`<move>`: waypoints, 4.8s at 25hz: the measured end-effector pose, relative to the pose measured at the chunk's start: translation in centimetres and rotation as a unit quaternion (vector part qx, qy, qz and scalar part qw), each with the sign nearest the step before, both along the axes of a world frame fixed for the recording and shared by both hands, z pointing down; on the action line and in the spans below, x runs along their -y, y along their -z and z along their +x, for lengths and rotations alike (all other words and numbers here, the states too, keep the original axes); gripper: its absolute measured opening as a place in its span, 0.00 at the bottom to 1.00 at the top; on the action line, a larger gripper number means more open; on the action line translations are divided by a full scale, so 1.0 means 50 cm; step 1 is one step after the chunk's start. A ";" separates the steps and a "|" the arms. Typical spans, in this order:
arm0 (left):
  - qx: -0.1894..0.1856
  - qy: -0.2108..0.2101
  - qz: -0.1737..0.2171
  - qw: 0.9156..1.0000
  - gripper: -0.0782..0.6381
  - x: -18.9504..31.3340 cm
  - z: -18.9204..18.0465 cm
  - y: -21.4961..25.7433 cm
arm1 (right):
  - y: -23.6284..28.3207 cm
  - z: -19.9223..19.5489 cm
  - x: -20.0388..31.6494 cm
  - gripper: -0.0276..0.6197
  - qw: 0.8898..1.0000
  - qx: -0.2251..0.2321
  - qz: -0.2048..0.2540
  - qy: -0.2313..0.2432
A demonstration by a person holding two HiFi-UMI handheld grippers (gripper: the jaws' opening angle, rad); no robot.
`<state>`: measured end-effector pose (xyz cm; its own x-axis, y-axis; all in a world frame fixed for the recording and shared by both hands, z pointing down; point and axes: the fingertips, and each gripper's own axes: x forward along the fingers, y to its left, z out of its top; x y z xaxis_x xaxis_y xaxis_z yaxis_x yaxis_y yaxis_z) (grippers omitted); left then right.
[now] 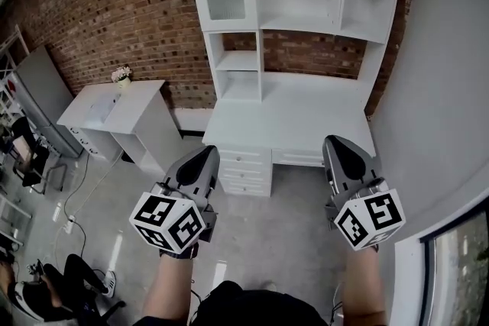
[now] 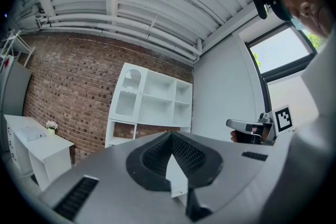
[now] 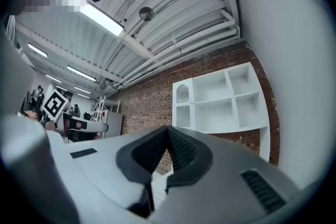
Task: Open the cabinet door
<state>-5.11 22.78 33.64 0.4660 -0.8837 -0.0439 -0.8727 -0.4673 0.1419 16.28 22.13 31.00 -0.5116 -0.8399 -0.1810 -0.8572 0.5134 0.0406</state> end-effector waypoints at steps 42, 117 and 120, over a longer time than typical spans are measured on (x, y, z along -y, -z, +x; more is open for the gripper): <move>0.010 -0.067 0.027 0.997 0.12 0.674 -0.130 -0.011 | -0.035 -0.236 0.617 0.05 0.999 -0.009 -0.023 -0.032; 0.510 0.203 0.189 0.814 0.25 1.503 0.076 0.444 | 0.138 -0.145 1.347 0.05 0.988 0.029 0.069 0.134; 0.514 0.198 0.181 0.815 0.22 1.511 0.075 0.442 | 0.135 -0.142 1.349 0.05 0.988 0.027 0.067 0.133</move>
